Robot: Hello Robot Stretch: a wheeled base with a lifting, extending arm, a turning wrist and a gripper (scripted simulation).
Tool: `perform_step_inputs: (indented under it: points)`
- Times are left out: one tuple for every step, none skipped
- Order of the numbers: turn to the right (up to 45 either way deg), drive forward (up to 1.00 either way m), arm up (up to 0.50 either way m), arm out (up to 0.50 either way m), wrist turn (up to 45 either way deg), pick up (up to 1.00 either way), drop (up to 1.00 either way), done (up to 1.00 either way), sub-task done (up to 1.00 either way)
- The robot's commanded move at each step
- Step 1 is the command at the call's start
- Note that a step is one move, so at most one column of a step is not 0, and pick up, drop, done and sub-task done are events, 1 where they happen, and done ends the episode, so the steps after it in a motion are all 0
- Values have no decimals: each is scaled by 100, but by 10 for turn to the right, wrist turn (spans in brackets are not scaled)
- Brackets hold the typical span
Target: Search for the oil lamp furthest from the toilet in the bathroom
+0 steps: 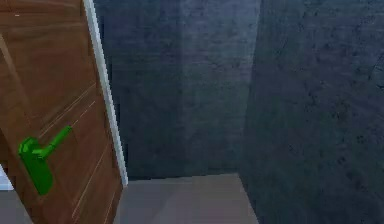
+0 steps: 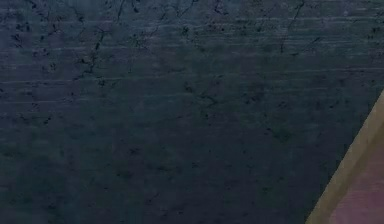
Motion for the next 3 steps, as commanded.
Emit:
perform_step_inputs:
  points:
    - [-450,0,0,0,0,0,0,0,0]
    - [-270,0,0,0,0,0,0,0,0]
    - [0,100,0,0,0,0,0,0,0]
